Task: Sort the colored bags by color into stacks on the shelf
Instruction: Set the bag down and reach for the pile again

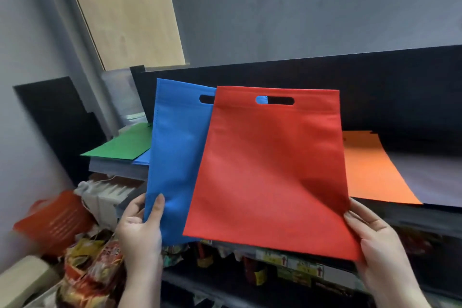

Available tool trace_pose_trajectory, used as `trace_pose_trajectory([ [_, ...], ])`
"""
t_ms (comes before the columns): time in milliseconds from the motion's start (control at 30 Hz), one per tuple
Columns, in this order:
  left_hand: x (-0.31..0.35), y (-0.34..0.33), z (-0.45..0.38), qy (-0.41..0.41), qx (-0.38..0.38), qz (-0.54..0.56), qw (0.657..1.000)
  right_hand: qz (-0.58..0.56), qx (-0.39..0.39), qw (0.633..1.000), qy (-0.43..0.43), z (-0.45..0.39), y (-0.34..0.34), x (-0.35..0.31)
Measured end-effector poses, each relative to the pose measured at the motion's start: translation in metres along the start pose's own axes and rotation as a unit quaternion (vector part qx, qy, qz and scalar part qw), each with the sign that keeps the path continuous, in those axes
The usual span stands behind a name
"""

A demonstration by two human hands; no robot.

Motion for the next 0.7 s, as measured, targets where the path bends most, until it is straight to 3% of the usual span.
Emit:
trace_pose_trajectory([
  [333, -0.029, 0.045, -0.101, -0.001, 0.026, 0.042, 0.999, -0.012, -0.054, 0.998, -0.030, -0.040, -0.117, 0.053],
  [700, -0.028, 0.021, -0.201, 0.033, -0.016, 0.072, 0.997, -0.044, -0.069, 0.997, -0.004, -0.115, -0.232, 0.098],
])
Point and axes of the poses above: each hand's wrist, its own z-axis away from the middle knuckle, its own y-axis out of the back of the hand, x = y × z, the point moved 3 cm from there along -z, towards the middle knuckle, and after that the axes turned 7 degrees about y, right-handed, at the moved point
